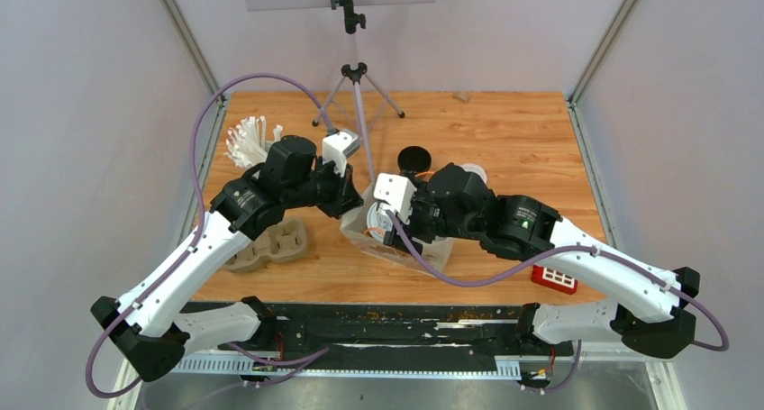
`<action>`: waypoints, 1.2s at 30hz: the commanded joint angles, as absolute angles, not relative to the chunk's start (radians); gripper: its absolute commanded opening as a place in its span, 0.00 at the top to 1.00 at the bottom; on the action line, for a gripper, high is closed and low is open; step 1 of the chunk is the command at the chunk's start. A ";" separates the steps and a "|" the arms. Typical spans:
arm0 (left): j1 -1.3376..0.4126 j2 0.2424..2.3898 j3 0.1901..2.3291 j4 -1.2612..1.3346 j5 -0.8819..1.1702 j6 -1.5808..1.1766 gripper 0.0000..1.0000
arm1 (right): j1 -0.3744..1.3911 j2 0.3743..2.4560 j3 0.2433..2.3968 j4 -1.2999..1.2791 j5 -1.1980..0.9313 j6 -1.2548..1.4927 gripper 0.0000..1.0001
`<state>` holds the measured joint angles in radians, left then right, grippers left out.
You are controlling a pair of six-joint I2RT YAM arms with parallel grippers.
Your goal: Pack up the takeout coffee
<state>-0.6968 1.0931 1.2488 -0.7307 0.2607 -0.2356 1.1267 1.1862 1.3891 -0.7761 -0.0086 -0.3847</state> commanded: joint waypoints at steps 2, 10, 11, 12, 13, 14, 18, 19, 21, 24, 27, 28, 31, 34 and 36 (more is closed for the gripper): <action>-0.692 1.067 1.250 -0.670 0.299 -0.199 1.00 | 1.120 1.156 1.337 -0.710 -0.016 -0.423 0.28; -0.692 0.945 1.077 -0.454 0.347 -0.225 1.00 | 1.120 1.131 1.306 -0.657 -0.028 -0.499 0.28; -0.692 0.948 1.078 -0.461 0.351 -0.223 1.00 | 1.120 1.134 1.318 -0.665 -0.013 -0.505 0.28; -0.692 0.951 1.081 -0.468 0.355 -0.220 1.00 | 1.121 1.138 1.333 -0.673 -0.002 -0.511 0.27; -0.692 0.954 1.085 -0.474 0.362 -0.215 1.00 | 1.121 1.142 1.348 -0.685 0.015 -0.517 0.27; -0.693 0.954 1.086 -0.476 0.369 -0.210 1.00 | 1.120 1.146 1.363 -0.693 0.040 -0.521 0.27; -0.693 0.950 1.095 -0.484 0.396 -0.188 1.00 | 1.105 1.156 1.392 -0.723 0.068 -0.544 0.27; -0.692 0.951 1.097 -0.488 0.407 -0.183 1.00 | 1.097 1.158 1.388 -0.725 0.066 -0.550 0.27; -0.692 0.955 1.100 -0.500 0.425 -0.174 1.00 | 1.089 1.156 1.376 -0.724 0.059 -0.565 0.27; -0.692 0.954 1.102 -0.516 0.429 -0.168 1.00 | 1.084 1.168 1.371 -0.753 0.045 -0.598 0.27; -0.692 0.943 1.096 -0.515 0.430 -0.165 1.00 | 1.084 1.174 1.346 -0.769 0.028 -0.619 0.27; -0.692 0.940 1.094 -0.516 0.425 -0.163 1.00 | 1.084 1.169 1.322 -0.761 0.017 -0.625 0.27; -0.692 0.934 1.099 -0.536 0.373 -0.176 0.98 | 1.086 1.168 1.298 -0.749 -0.027 -0.637 0.27; -0.692 0.941 1.123 -0.595 0.289 -0.231 0.89 | 1.087 1.186 1.316 -0.767 -0.053 -0.632 0.27; -0.692 0.946 1.132 -0.640 0.284 -0.292 0.80 | 1.096 1.192 1.321 -0.767 -0.059 -0.620 0.27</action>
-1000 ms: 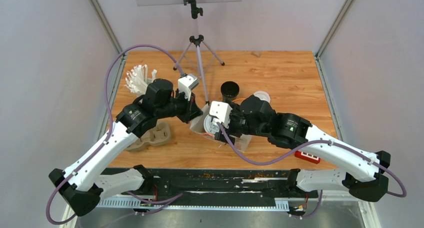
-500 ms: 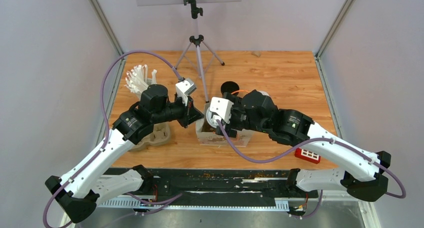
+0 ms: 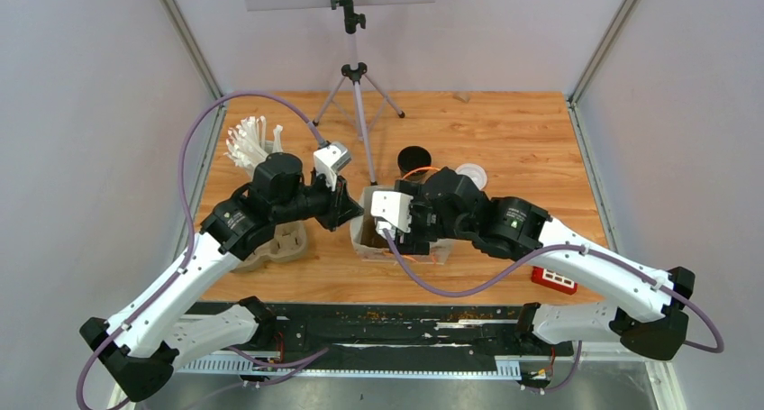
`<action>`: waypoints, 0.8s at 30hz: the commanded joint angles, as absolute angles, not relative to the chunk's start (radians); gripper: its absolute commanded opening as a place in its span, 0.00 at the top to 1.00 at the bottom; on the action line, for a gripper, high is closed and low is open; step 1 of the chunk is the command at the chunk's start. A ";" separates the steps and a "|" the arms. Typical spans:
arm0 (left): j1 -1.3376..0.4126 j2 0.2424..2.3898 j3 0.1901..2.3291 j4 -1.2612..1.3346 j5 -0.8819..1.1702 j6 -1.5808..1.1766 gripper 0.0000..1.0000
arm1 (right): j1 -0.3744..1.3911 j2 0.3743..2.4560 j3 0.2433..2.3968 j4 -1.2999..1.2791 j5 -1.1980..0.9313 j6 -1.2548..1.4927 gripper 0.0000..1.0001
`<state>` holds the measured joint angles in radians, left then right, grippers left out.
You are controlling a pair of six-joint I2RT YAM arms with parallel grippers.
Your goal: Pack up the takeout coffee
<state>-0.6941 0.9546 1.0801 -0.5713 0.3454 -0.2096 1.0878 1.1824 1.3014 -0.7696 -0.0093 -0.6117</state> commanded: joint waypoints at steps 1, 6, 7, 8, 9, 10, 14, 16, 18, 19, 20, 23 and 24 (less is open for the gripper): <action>-0.692 0.944 1.133 -0.669 0.288 -0.314 0.71 | 1.105 1.191 1.318 -0.761 -0.058 -0.614 0.27; -0.692 0.907 1.132 -0.777 0.327 -0.379 0.48 | 1.167 1.185 1.263 -0.694 -0.004 -0.593 0.27; -0.692 0.893 1.127 -0.777 0.353 -0.389 0.44 | 1.186 1.187 1.253 -0.683 0.039 -0.595 0.27; -0.692 0.879 1.119 -0.772 0.373 -0.405 0.41 | 1.204 1.191 1.248 -0.675 0.055 -0.597 0.27; -0.692 0.866 1.112 -0.774 0.383 -0.416 0.39 | 1.217 1.193 1.242 -0.668 0.063 -0.598 0.27; -0.693 0.859 1.112 -0.787 0.383 -0.421 0.38 | 1.224 1.198 1.239 -0.660 0.074 -0.596 0.27; -0.692 0.855 1.132 -0.870 0.355 -0.422 0.37 | 1.269 1.206 1.212 -0.622 0.123 -0.589 0.27; -0.692 0.841 1.121 -0.855 0.358 -0.441 0.37 | 1.288 1.204 1.190 -0.584 0.139 -0.577 0.27; -0.692 0.824 1.100 -0.833 0.392 -0.445 0.37 | 1.321 1.208 1.158 -0.535 0.185 -0.572 0.28; -0.692 0.819 1.087 -0.826 0.418 -0.439 0.37 | 1.338 1.211 1.144 -0.511 0.214 -0.572 0.28; -0.692 0.813 1.077 -0.824 0.436 -0.436 0.38 | 1.349 1.215 1.132 -0.486 0.233 -0.571 0.27; -0.692 0.801 1.060 -0.822 0.465 -0.411 0.42 | 1.359 1.227 1.107 -0.426 0.273 -0.560 0.27; -0.692 0.797 1.062 -0.822 0.462 -0.402 0.43 | 1.359 1.230 1.099 -0.405 0.286 -0.560 0.27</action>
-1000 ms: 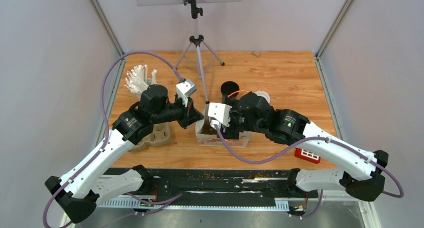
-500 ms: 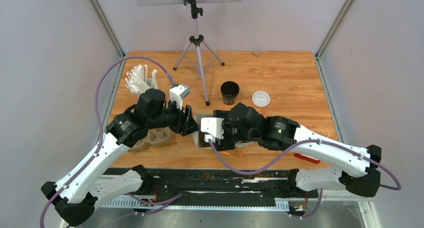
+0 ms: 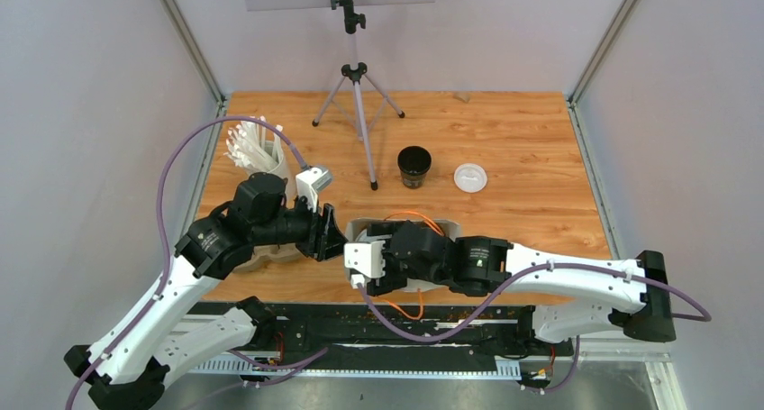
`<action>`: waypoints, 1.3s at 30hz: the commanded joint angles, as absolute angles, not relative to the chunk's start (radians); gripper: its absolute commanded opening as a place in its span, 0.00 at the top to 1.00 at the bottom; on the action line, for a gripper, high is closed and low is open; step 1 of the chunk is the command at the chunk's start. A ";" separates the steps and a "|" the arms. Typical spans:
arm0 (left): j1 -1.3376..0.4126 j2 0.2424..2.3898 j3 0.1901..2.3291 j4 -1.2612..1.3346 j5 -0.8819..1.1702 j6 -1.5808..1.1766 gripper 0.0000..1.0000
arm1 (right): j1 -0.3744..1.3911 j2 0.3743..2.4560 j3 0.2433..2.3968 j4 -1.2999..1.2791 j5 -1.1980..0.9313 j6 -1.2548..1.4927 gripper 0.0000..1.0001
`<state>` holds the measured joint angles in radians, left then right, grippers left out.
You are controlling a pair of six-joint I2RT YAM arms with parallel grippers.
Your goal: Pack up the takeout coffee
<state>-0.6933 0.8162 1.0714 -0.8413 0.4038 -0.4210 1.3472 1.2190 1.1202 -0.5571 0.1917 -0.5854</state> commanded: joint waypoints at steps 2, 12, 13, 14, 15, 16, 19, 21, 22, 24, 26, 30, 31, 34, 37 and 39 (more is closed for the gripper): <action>-0.692 0.802 1.072 -0.824 0.451 -0.380 0.47 | 1.359 1.238 1.085 -0.368 0.305 -0.571 0.27; -0.692 0.820 1.087 -0.781 0.405 -0.292 0.83 | 1.360 1.320 1.103 -0.264 0.374 -0.622 0.27; -0.692 0.819 1.081 -0.779 0.399 -0.288 0.85 | 1.360 1.317 1.099 -0.265 0.370 -0.623 0.27; -0.693 0.815 1.077 -0.778 0.396 -0.287 0.88 | 1.359 1.310 1.095 -0.270 0.356 -0.623 0.27; -0.693 0.812 1.070 -0.773 0.396 -0.285 0.90 | 1.360 1.299 1.088 -0.279 0.344 -0.623 0.27; -0.692 0.806 1.061 -0.767 0.399 -0.288 0.92 | 1.359 1.287 1.077 -0.293 0.331 -0.623 0.27; -0.692 0.780 1.036 -0.752 0.412 -0.293 0.94 | 1.360 1.239 1.031 -0.327 0.293 -0.620 0.27; -0.692 0.768 1.027 -0.751 0.419 -0.294 0.94 | 1.360 1.207 0.997 -0.341 0.278 -0.615 0.27; -0.693 0.764 1.027 -0.755 0.423 -0.297 0.92 | 1.359 1.197 0.983 -0.350 0.274 -0.613 0.27; -0.692 0.757 1.032 -0.782 0.415 -0.309 0.68 | 1.361 1.184 0.963 -0.364 0.273 -0.604 0.27; -0.692 0.752 1.032 -0.824 0.410 -0.327 0.46 | 1.360 1.179 0.952 -0.362 0.273 -0.599 0.27; -0.693 0.726 1.002 -0.839 0.467 -0.390 0.35 | 1.362 1.205 0.948 -0.340 0.266 -0.589 0.28; -0.692 0.716 0.993 -0.829 0.482 -0.410 0.34 | 1.364 1.216 0.948 -0.331 0.271 -0.587 0.28; -0.692 0.690 0.970 -0.815 0.493 -0.438 0.31 | 1.373 1.245 0.941 -0.289 0.298 -0.588 0.28; -0.692 0.684 0.963 -0.830 0.477 -0.434 0.31 | 1.374 1.268 0.939 -0.230 0.306 -0.590 0.28; -0.693 0.687 0.967 -0.842 0.456 -0.425 0.31 | 1.374 1.293 0.946 -0.203 0.317 -0.592 0.28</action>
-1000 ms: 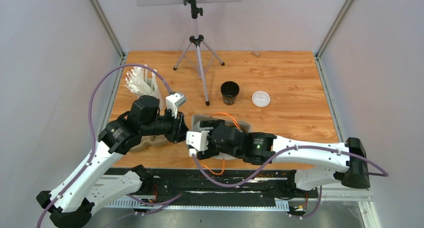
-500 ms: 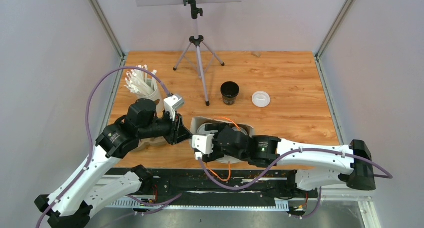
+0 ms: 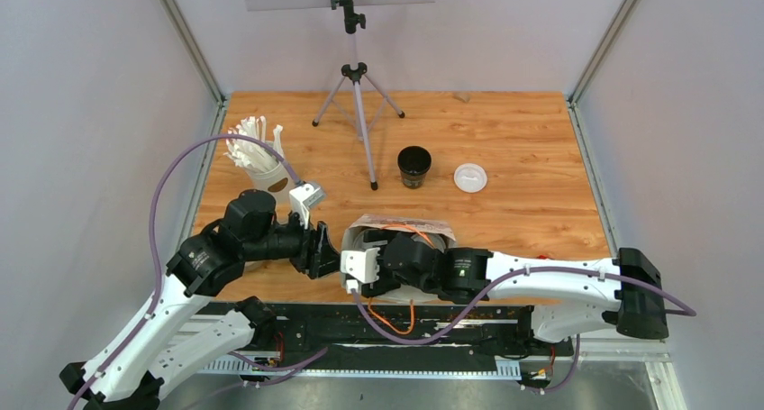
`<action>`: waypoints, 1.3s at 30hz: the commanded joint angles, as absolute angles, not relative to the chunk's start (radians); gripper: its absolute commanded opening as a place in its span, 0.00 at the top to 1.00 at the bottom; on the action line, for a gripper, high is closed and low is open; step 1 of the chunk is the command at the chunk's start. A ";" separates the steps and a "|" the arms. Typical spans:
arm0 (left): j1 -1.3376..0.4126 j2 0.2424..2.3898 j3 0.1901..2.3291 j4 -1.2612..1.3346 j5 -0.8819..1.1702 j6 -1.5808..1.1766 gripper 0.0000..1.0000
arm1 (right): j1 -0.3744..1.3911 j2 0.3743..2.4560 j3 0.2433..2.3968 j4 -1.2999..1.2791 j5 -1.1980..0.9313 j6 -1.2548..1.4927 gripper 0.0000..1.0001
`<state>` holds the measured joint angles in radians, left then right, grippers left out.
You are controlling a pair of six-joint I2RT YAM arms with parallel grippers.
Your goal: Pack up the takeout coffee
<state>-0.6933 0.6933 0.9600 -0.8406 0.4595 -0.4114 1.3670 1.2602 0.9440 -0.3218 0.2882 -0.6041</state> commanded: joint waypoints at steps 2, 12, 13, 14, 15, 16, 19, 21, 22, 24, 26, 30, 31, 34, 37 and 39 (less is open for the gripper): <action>-0.692 0.687 0.974 -0.860 0.414 -0.413 0.31 | 1.374 1.313 0.954 -0.178 0.326 -0.600 0.28; -0.692 0.692 0.967 -0.860 0.350 -0.384 0.45 | 1.374 1.342 0.949 -0.146 0.335 -0.619 0.28; -0.692 0.693 0.965 -0.859 0.353 -0.382 0.47 | 1.374 1.333 0.942 -0.158 0.333 -0.619 0.28; -0.693 0.692 0.964 -0.858 0.354 -0.380 0.48 | 1.374 1.325 0.935 -0.168 0.330 -0.619 0.28; -0.692 0.692 0.961 -0.859 0.356 -0.379 0.49 | 1.373 1.316 0.929 -0.176 0.328 -0.621 0.28; -0.692 0.692 0.959 -0.858 0.359 -0.377 0.50 | 1.374 1.306 0.921 -0.185 0.327 -0.619 0.28; -0.692 0.695 0.955 -0.856 0.367 -0.373 0.56 | 1.374 1.283 0.901 -0.216 0.321 -0.615 0.28; -0.692 0.693 0.949 -0.842 0.379 -0.379 0.65 | 1.374 1.272 0.890 -0.236 0.317 -0.612 0.28; -0.692 0.693 0.945 -0.833 0.388 -0.383 0.70 | 1.374 1.267 0.886 -0.247 0.317 -0.612 0.28; -0.692 0.692 0.938 -0.823 0.404 -0.384 0.79 | 1.374 1.259 0.876 -0.259 0.325 -0.607 0.28; -0.692 0.696 0.935 -0.824 0.413 -0.377 0.83 | 1.374 1.253 0.869 -0.262 0.325 -0.605 0.28; -0.692 0.697 0.934 -0.813 0.449 -0.369 0.85 | 1.374 1.264 0.873 -0.271 0.334 -0.608 0.27; -0.692 0.696 0.933 -0.804 0.464 -0.369 0.85 | 1.374 1.267 0.874 -0.270 0.335 -0.613 0.27; -0.692 0.688 0.927 -0.784 0.495 -0.371 0.85 | 1.370 1.285 0.877 -0.252 0.336 -0.631 0.27; -0.692 0.682 0.925 -0.778 0.509 -0.364 0.85 | 1.365 1.311 0.891 -0.241 0.349 -0.643 0.27; -0.692 0.679 0.924 -0.781 0.510 -0.366 0.85 | 1.358 1.319 0.895 -0.228 0.349 -0.648 0.27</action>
